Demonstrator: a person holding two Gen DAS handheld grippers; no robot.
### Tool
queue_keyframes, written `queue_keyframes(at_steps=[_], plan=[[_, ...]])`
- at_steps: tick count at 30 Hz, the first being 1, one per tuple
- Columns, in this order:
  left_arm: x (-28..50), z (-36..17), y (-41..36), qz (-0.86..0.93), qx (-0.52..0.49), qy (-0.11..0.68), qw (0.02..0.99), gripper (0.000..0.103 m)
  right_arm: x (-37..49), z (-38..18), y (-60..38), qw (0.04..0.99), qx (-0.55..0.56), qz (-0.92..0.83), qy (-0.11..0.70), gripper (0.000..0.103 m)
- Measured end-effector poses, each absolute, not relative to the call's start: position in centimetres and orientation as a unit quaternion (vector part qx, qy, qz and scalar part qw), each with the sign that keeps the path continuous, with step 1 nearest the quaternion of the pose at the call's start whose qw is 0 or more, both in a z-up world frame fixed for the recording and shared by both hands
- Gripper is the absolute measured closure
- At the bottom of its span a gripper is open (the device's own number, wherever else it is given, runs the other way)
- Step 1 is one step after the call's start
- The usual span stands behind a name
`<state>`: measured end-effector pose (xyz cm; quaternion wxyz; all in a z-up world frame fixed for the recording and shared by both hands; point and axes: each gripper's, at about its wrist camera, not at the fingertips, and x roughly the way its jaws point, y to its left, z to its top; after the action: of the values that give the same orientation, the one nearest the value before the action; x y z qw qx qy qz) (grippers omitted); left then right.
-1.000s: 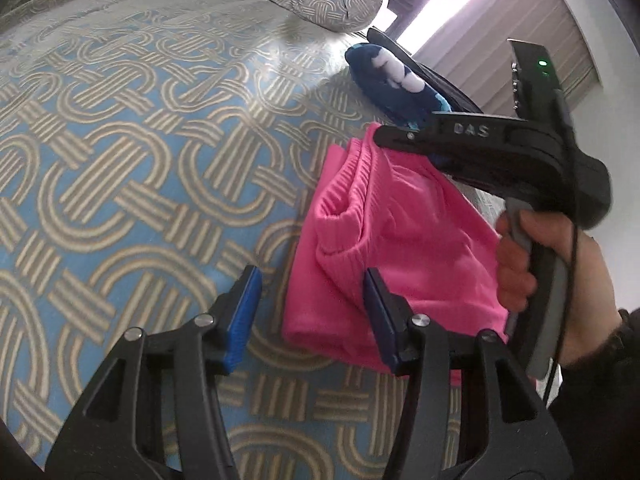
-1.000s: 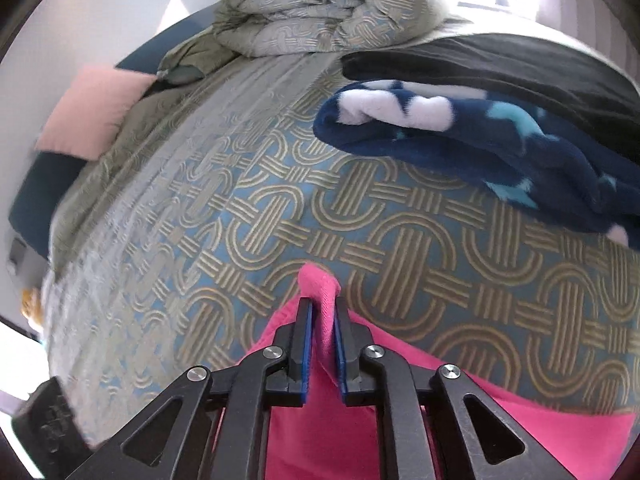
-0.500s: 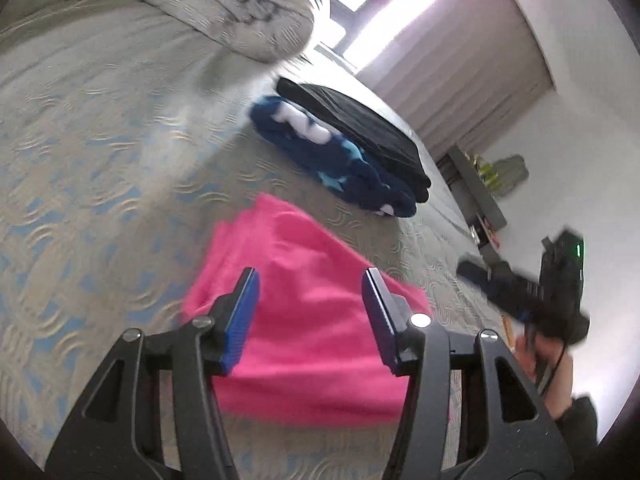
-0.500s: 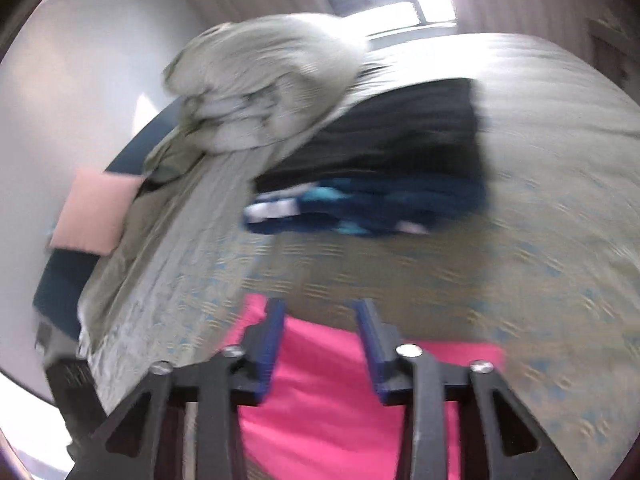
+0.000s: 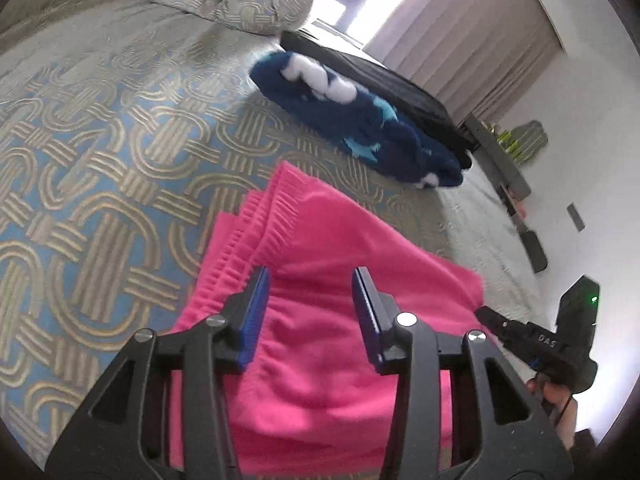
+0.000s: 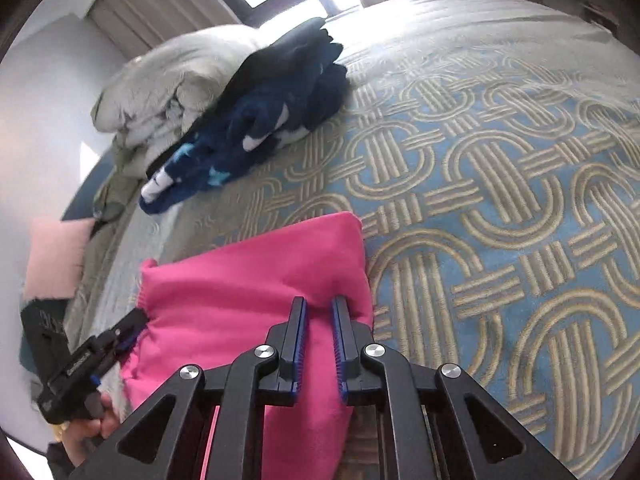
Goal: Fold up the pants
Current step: 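Grasp the folded pants bundle with the left gripper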
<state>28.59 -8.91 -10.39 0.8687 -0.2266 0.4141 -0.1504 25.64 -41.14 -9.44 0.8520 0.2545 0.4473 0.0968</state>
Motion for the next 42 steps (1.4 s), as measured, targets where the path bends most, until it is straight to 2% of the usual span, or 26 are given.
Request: queue_keyframes(at_steps=[2,6,10,11,13,15,18,22,25,30,32,35,36,37,42], plan=[[28.6,-9.2,-8.7,-0.158,-0.225,0.398,0.875,0.046,25.5,-8.5,-41.5,0.846,0.273,0.088,0.449,0.088],[29.9,-8.3,-10.1,-0.166,-0.180,0.403,0.882,0.046,23.8,-6.8,-40.3,0.851,0.284,0.107,0.429,0.087],[31.6,-12.0,-10.4,-0.092,-0.127,0.457,0.875,0.045,23.6,-7.8,-37.8,0.823,0.293,0.160,0.459,0.087],[31.6,-13.2,-9.6,-0.076,-0.129,0.465,0.873,0.029,23.6,-8.9,-37.5,0.813,0.290,0.158,0.479,0.087],[31.1,-13.8,-7.9,-0.097,-0.172,0.444,0.874,0.032,22.9,-9.8,-38.0,0.815,0.288,0.166,0.474,0.093],[31.2,-13.5,-7.6,-0.092,-0.159,0.453,0.872,0.034,22.4,-10.0,-38.7,0.813,0.293,0.164,0.476,0.097],[31.2,-13.3,-8.1,-0.086,-0.120,0.454,0.879,0.029,20.8,-10.1,-39.5,0.810,0.304,0.165,0.473,0.098],[30.8,-13.3,-7.7,-0.084,-0.117,0.457,0.878,0.027,18.5,-9.4,-39.4,0.819,0.287,0.150,0.474,0.098],[30.1,-13.0,-6.7,-0.078,-0.115,0.458,0.878,0.021,16.9,-8.8,-39.2,0.827,0.260,0.134,0.481,0.098],[28.5,-12.3,-5.5,-0.084,-0.143,0.469,0.867,0.020,16.3,-8.5,-38.9,0.837,0.247,0.121,0.473,0.097],[27.9,-11.6,-4.5,-0.079,-0.157,0.471,0.865,0.020,16.3,-8.3,-39.5,0.828,0.279,0.123,0.471,0.092],[27.4,-10.7,-2.1,-0.085,-0.196,0.465,0.859,0.020,15.7,-7.6,-41.0,0.815,0.340,0.131,0.451,0.069],[27.5,-10.7,-1.7,-0.095,-0.215,0.468,0.852,0.020,15.7,-7.4,-41.3,0.814,0.348,0.129,0.447,0.057],[27.7,-10.9,-1.2,-0.113,-0.241,0.475,0.839,0.020,15.7,-7.3,-41.6,0.813,0.353,0.127,0.445,0.052],[28.8,-12.8,-1.4,-0.165,-0.295,0.519,0.785,0.020,17.1,-7.9,-42.9,0.798,0.374,0.123,0.456,0.050]])
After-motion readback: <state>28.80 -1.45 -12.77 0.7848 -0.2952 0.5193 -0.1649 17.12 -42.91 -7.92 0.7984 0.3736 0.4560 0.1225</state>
